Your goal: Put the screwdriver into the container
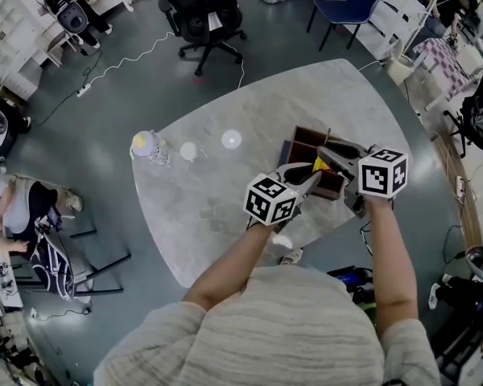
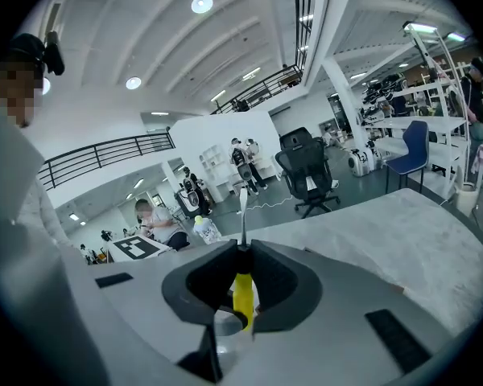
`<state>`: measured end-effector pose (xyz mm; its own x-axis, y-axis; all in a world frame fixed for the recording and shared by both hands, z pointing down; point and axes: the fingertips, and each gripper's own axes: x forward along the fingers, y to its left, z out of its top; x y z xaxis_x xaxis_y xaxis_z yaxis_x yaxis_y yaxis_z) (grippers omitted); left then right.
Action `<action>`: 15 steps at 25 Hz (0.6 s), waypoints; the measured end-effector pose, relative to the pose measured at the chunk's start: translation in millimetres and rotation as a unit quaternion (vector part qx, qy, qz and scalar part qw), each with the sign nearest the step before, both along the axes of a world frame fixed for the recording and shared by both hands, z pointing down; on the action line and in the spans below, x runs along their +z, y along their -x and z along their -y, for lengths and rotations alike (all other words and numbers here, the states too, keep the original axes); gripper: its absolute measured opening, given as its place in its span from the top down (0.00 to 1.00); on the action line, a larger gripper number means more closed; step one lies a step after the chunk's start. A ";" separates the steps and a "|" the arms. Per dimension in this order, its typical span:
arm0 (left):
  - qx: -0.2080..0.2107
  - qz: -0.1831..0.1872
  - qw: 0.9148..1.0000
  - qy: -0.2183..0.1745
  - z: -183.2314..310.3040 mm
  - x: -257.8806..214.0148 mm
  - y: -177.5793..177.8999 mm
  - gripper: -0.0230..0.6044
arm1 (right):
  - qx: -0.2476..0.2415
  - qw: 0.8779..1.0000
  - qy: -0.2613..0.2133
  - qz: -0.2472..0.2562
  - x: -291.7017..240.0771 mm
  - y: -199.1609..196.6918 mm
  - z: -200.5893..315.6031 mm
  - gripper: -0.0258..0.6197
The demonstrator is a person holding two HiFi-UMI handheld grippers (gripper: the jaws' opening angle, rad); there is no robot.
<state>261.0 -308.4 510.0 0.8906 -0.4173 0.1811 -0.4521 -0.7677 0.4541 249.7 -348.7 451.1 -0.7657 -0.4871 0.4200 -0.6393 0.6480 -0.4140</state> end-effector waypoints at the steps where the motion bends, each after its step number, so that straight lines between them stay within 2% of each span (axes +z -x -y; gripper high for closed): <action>1: 0.002 -0.002 1.000 0.000 0.7 -1.1 -0.3 0.84 | 0.001 1.000 0.001 0.001 -1.1 -0.3 0.7 0.88; 5: 0.014 0.000 1.000 -0.008 -1.4 0.1 -1.0 0.83 | -0.002 1.000 -0.003 0.002 -4.9 1.0 0.4 0.88; 8: 0.021 0.008 1.000 -0.011 -1.6 1.3 -4.0 0.72 | 0.000 1.000 -0.012 -0.001 -13.8 -4.8 4.2 0.88; 10: 0.023 0.010 1.000 -0.008 -0.9 2.3 -3.5 0.69 | 0.003 1.000 -0.021 -0.009 -19.2 -9.6 8.4 0.88; 15: 0.026 0.014 1.000 -0.003 -5.4 9.0 6.8 0.69 | 0.022 0.998 -0.043 -0.032 -22.3 -21.5 16.8 0.88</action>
<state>254.2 -303.1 519.0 0.9056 -0.3722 0.2034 -0.4241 -0.7932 0.4370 271.2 -365.5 428.8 -0.7157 -0.5562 0.4225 -0.6914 0.6496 -0.3161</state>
